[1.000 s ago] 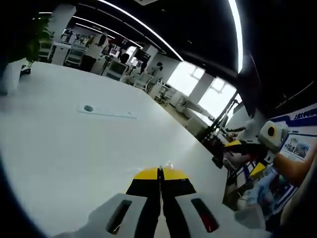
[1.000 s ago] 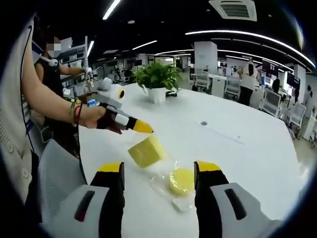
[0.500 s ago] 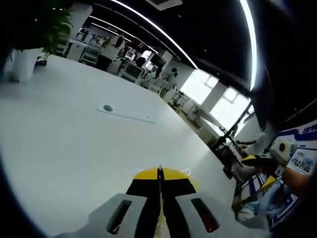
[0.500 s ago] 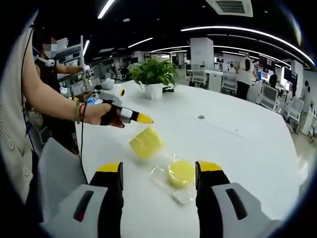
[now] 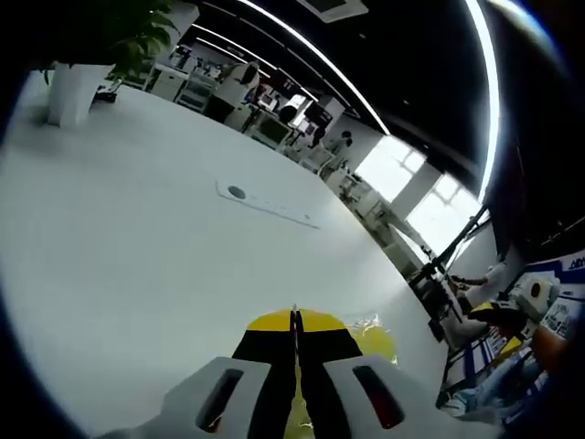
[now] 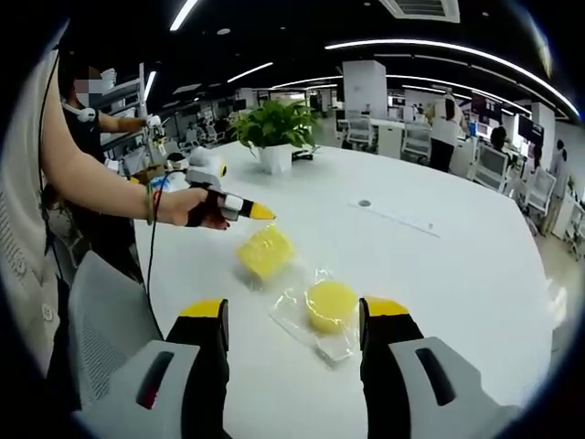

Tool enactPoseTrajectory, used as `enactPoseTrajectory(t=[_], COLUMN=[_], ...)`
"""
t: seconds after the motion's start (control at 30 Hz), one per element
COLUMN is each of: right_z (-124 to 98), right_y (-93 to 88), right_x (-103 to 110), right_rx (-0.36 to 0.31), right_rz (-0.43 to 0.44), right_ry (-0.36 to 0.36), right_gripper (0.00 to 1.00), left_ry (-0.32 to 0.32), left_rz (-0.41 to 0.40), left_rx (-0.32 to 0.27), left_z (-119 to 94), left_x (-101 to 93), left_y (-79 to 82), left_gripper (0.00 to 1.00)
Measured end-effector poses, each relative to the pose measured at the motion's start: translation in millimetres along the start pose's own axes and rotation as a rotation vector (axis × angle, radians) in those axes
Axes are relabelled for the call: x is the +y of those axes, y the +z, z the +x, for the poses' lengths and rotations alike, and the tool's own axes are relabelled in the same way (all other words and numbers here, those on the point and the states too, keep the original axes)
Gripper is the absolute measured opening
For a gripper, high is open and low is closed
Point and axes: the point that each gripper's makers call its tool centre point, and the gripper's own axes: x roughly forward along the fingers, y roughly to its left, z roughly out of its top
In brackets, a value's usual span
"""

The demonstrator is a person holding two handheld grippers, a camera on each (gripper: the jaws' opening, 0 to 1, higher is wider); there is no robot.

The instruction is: Compare the silicone blocks by pressing each to a similar depth, holding the contact briefly, and releasing to observe deformation and rebound differences across the visible hardness samples.

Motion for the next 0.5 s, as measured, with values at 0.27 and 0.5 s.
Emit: enactPoseTrajectory(t=[0.27,0.5], right_z=[-0.6,0.8], right_y=[-5.2,-7.7], right_x=[-2.9,-2.3], right_rx=[0.005,0.01], right_rz=[0.022,0.032], right_ry=[-0.016,-0.017], right_gripper=[0.53,0.52], left_ry=[0.038,0.082], left_rz=[-0.007,-0.009], left_rx=[0.016,0.03], left_z=[5.3,7.0], left_x=[19.9,35.4], left_y=[-3.2,-8.3], left_gripper=[0.0,0.0])
